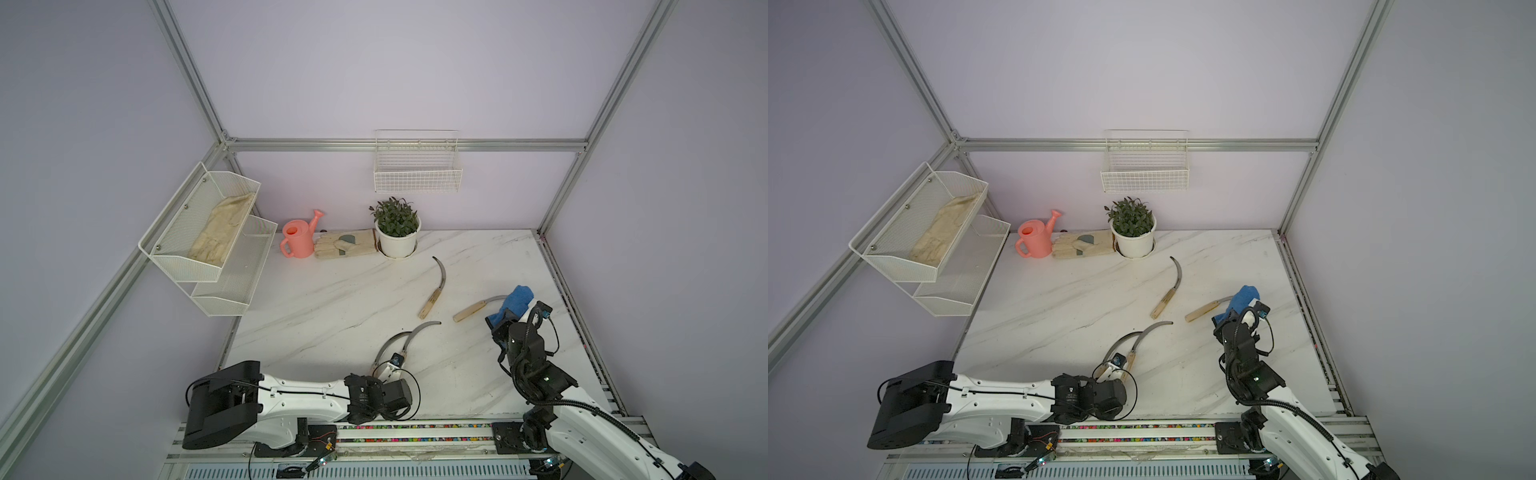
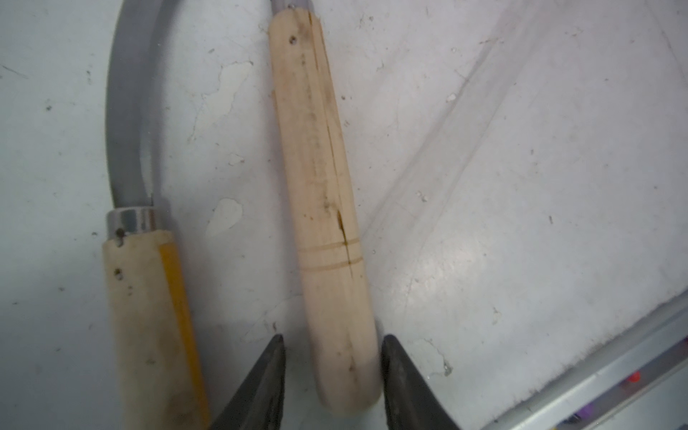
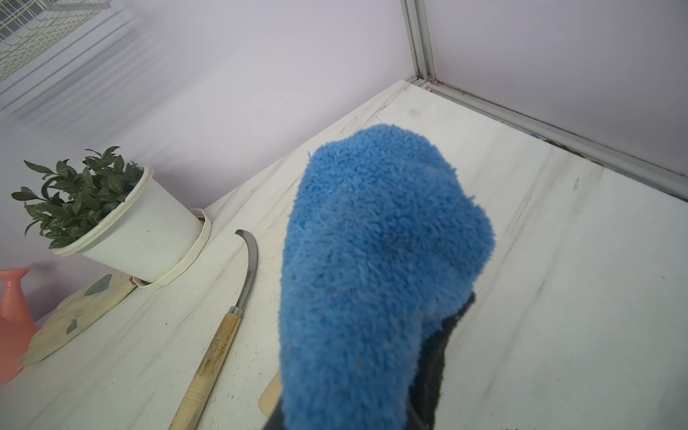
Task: Wipe small sickles with rags
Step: Pick up the small sickle from the center of the board.
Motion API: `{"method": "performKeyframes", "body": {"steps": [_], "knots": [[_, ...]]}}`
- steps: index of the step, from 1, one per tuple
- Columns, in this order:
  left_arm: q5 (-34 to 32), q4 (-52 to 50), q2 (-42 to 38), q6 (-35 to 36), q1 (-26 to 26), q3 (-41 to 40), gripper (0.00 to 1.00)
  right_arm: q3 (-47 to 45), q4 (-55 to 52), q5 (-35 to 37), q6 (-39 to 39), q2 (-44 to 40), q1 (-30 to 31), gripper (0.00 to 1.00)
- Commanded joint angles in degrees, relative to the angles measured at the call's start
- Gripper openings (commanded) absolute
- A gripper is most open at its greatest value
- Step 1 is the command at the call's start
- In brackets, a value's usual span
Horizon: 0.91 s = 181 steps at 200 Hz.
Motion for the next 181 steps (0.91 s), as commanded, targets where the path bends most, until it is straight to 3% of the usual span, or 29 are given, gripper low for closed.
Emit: {"method": "performKeyframes", "body": {"steps": [1,42,82,125,145,181], "knots": [[-1.18,0.50,1.44,-1.21,-0.22,2.11,0.41,0.22,1.93,0.08,-0.81,-0.02,0.24,0.00],[-1.48,0.55,3.00,-1.21,-0.26,2.73,0.34,0.22,1.90,-0.02,-0.85,-0.06,0.23,0.00],[-1.86,0.67,1.36,-1.14,-0.27,2.18,0.15,0.21,1.98,-0.15,-0.94,0.03,0.24,0.00],[-4.30,-0.50,-4.00,1.32,-0.33,2.53,0.01,1.69,0.74,-0.58,-2.28,0.03,0.26,0.00],[-8.81,-2.89,-7.10,3.71,-0.27,4.30,0.00,6.25,-4.26,-6.18,-2.15,0.62,0.23,0.00],[-13.83,0.15,-10.17,10.76,0.06,5.27,0.00,12.63,-8.90,-22.60,-1.92,0.40,2.14,0.00]]}}
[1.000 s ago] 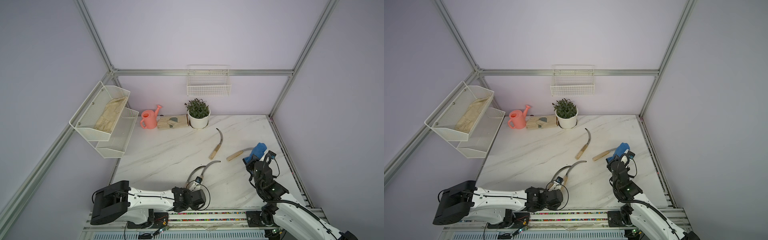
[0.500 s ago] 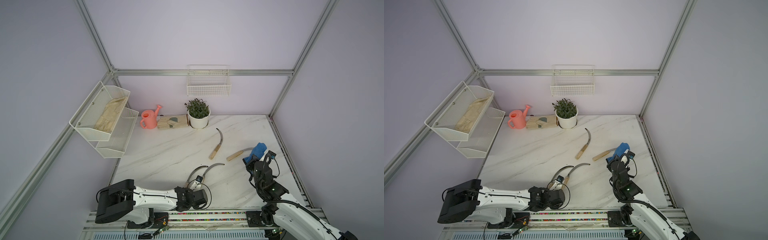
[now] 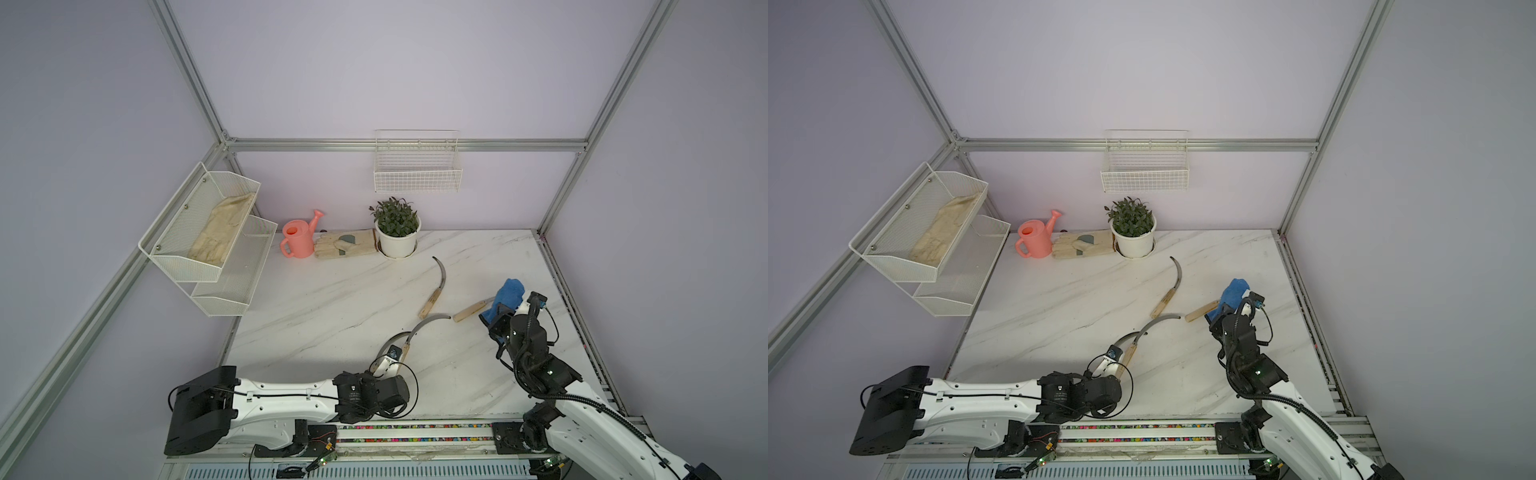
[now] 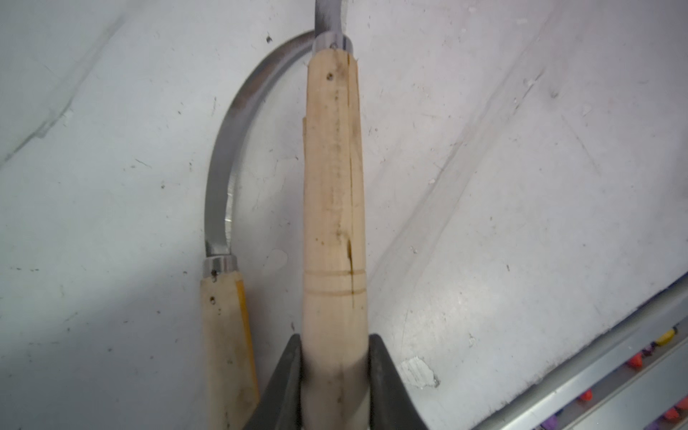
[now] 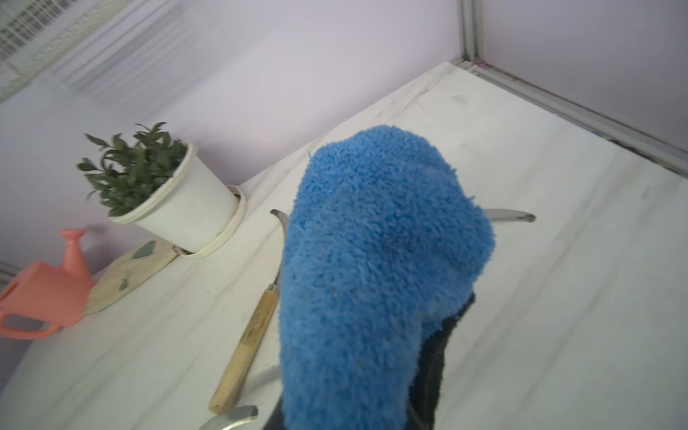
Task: Wipe small sickles with rags
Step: Pick up the small sickle from the center of the board, then wipe the small sickle.
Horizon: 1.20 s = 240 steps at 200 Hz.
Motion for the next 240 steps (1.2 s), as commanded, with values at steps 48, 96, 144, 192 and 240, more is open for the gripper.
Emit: {"method": "performKeyframes", "body": {"steps": [48,96,144,192,240], "knots": [[-2.50,12.45,0.53,22.73,2.10,4.63,0.00,7.77,-5.43,-14.84,-0.44,-3.30,12.67,0.00],[9.56,28.81,10.30,37.42,10.15,7.13,0.00,9.24,-5.48,-9.19,-1.19,4.98,20.37,0.00],[19.11,37.42,14.55,45.13,11.71,8.99,0.00,3.01,-3.14,-6.11,2.19,6.68,20.39,0.00],[23.55,43.67,13.40,49.21,11.84,7.26,0.00,0.85,-2.43,-2.82,5.01,12.58,20.42,0.00],[22.67,51.09,13.34,52.35,13.42,3.58,0.00,0.03,-1.69,-2.33,5.78,13.94,20.42,0.00]]}}
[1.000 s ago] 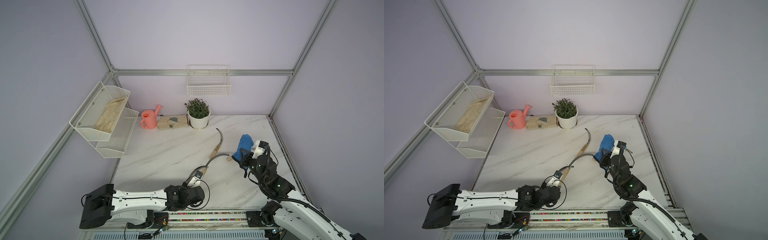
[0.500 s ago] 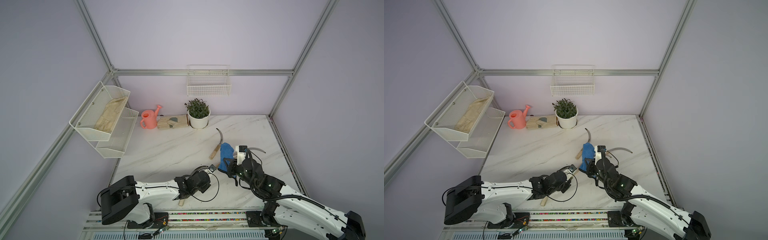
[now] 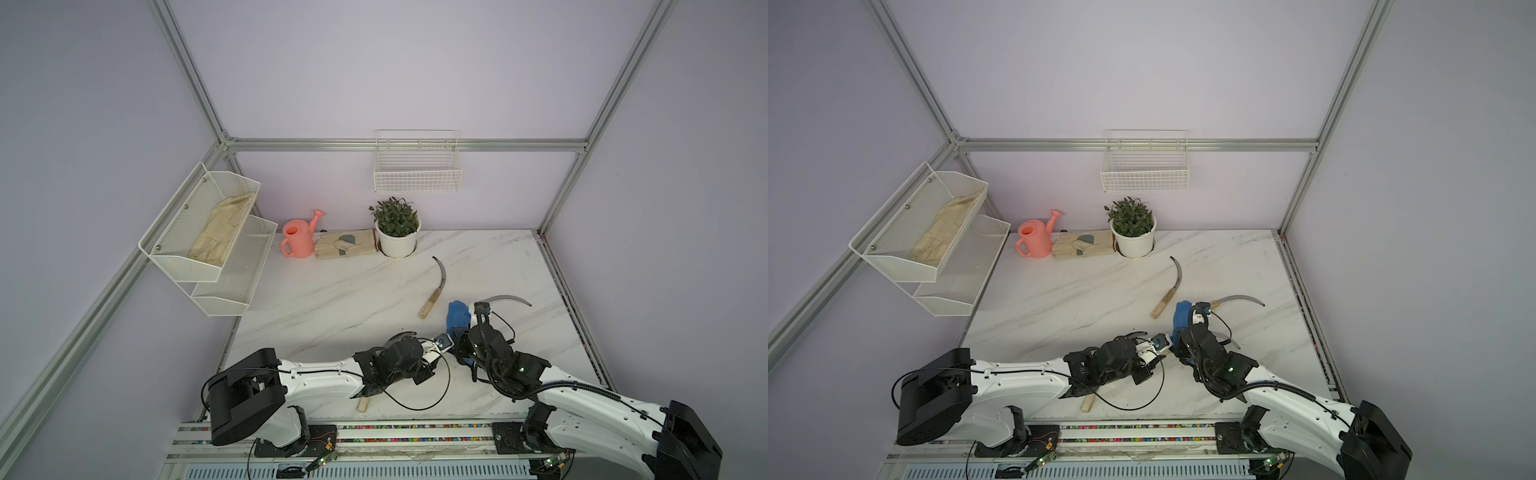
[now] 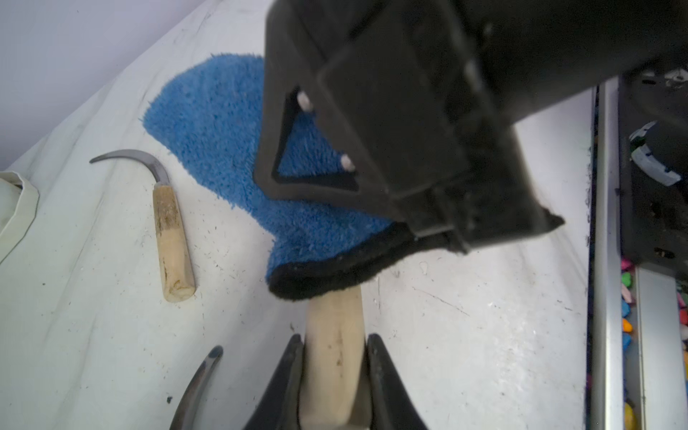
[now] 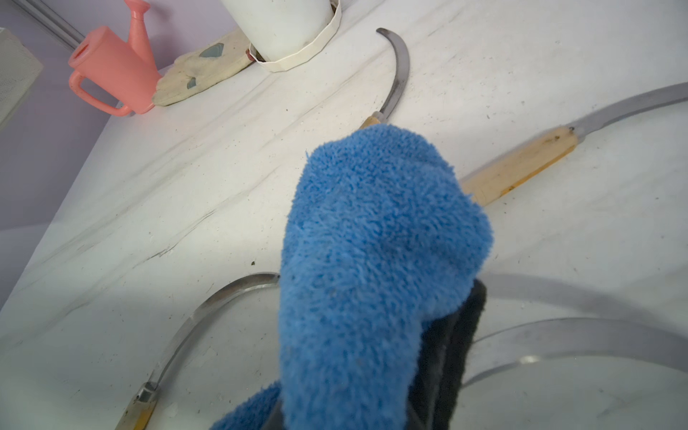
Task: Wipe small sickles with rags
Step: Wipe the small sickle.
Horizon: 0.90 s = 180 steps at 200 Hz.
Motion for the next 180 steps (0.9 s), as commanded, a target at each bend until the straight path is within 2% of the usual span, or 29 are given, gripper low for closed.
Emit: {"method": "performKeyframes", "body": {"steps": [1,27,50,78,101,132,180], "knots": [[1.19,11.07,-2.55,3.32,1.74,-2.17,0.00,-0.55,1.37,1.19,1.55,0.20,0.24,0.00],[5.21,13.72,-3.66,3.30,4.93,-3.74,0.00,-0.72,1.14,1.23,2.52,1.45,0.25,0.00],[6.58,15.38,-3.70,4.76,5.40,-5.30,0.00,-1.34,3.02,-0.65,2.52,1.73,0.22,0.00],[7.13,19.85,-3.88,5.11,6.41,-7.79,0.00,-2.05,8.46,-7.33,1.33,2.45,0.37,0.00],[8.86,16.90,-5.25,4.47,8.18,-6.80,0.00,-2.22,13.64,-12.78,0.71,3.72,1.49,0.00],[9.66,17.67,-6.79,4.54,9.49,-8.29,0.00,-2.35,20.39,-19.00,0.29,4.30,4.40,0.00],[11.16,17.02,-9.15,4.02,10.86,-9.16,0.00,-3.30,19.80,-15.43,1.45,6.17,5.25,0.00]]}}
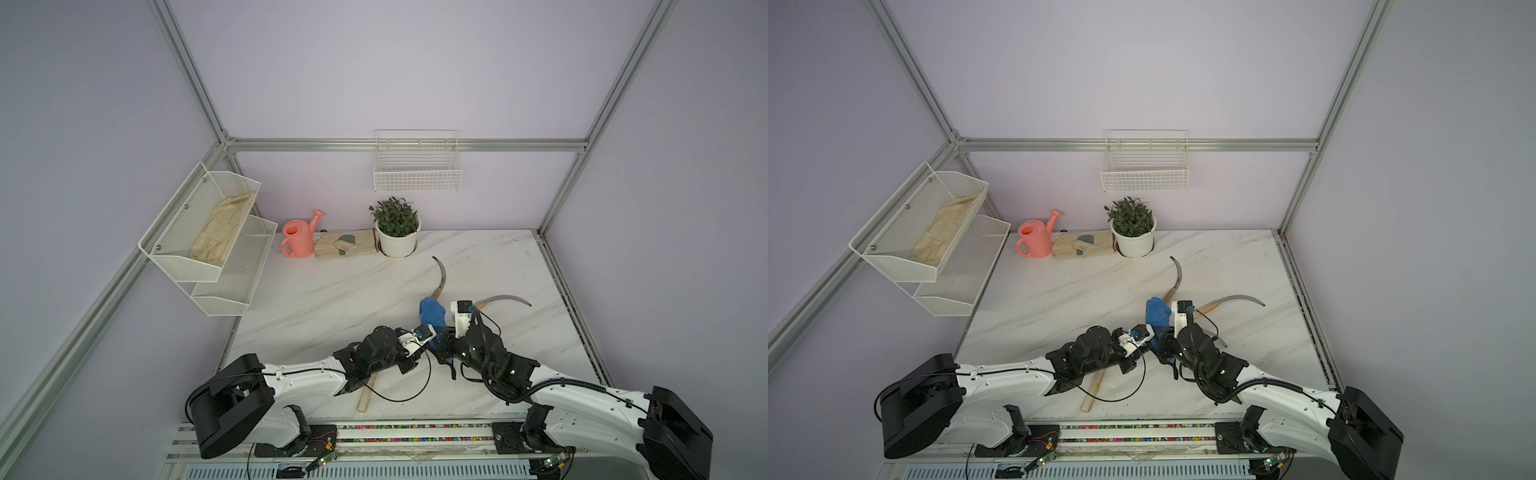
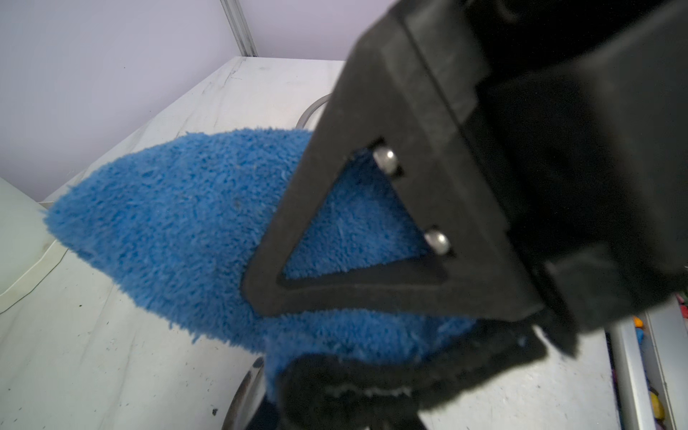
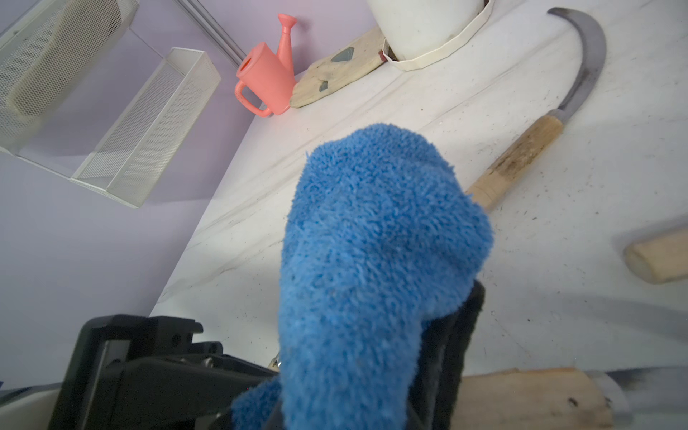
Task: Wipe small sickles with rags
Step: Wipe the small sickle.
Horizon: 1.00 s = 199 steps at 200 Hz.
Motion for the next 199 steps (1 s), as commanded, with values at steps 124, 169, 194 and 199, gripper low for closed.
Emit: {"method": "performKeyframes", "body": {"steps": [124,169,194,199], "knots": [[0.32,6.92,-4.84,0.14,1.26,-1.36,0.00,-5.99,-5.04,0.26,1.50,-0.07,-7.10,0.00],[0.01,7.10,-3.65,0.22,1.52,-0.81,0.00,-3.60,0.53,-4.07,0.57,-0.94,-0.10,0.00],[0.57,7.46,-3.17,0.06,1.59,-0.63,0.00,-3.25,4.17,-6.09,-0.02,-0.20,3.50,0.00],[0.66,7.46,-3.07,0.05,1.62,-0.54,0.00,-3.22,4.39,-6.27,0.05,0.05,3.72,0.00]]}}
